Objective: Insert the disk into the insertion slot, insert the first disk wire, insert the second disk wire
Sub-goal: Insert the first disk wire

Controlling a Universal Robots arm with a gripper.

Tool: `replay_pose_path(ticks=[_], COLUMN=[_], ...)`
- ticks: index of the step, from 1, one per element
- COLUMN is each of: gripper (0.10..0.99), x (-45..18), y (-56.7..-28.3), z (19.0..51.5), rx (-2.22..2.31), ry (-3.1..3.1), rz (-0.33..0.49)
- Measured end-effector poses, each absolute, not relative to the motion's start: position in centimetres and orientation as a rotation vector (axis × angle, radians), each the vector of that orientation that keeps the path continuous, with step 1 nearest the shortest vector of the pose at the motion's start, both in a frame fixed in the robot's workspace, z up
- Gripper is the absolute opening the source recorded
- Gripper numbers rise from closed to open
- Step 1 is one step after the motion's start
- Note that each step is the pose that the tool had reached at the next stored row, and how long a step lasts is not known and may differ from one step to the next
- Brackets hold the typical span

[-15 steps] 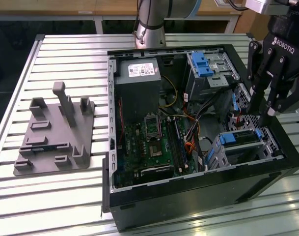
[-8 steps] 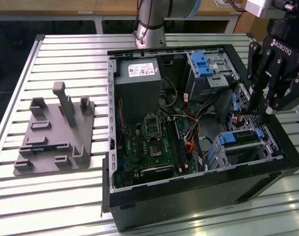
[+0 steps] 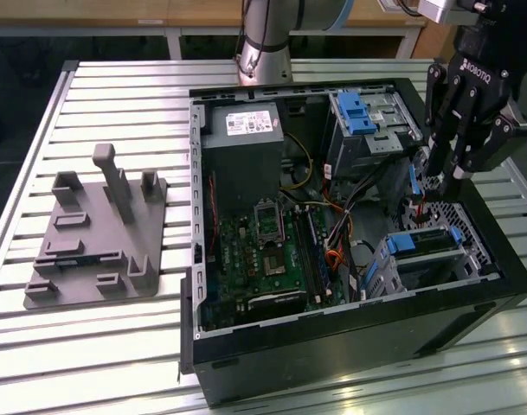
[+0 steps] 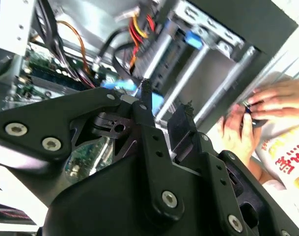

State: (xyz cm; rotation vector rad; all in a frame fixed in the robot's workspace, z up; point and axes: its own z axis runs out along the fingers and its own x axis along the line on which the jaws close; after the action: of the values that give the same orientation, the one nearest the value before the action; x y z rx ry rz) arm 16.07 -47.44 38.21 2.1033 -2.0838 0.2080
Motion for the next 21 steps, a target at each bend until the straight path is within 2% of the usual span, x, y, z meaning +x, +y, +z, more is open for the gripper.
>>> replay_pose_path(ticks=[7,18,21], gripper=[0.408,0.408,0.408], x=[17.6,18.7,18.7], y=[-46.1,-45.5,-45.0], z=[37.0,35.1,34.9], rx=[2.104,2.063,2.068], ry=[-2.083,-2.119,-2.128], rz=[0.208,0.206,0.226])
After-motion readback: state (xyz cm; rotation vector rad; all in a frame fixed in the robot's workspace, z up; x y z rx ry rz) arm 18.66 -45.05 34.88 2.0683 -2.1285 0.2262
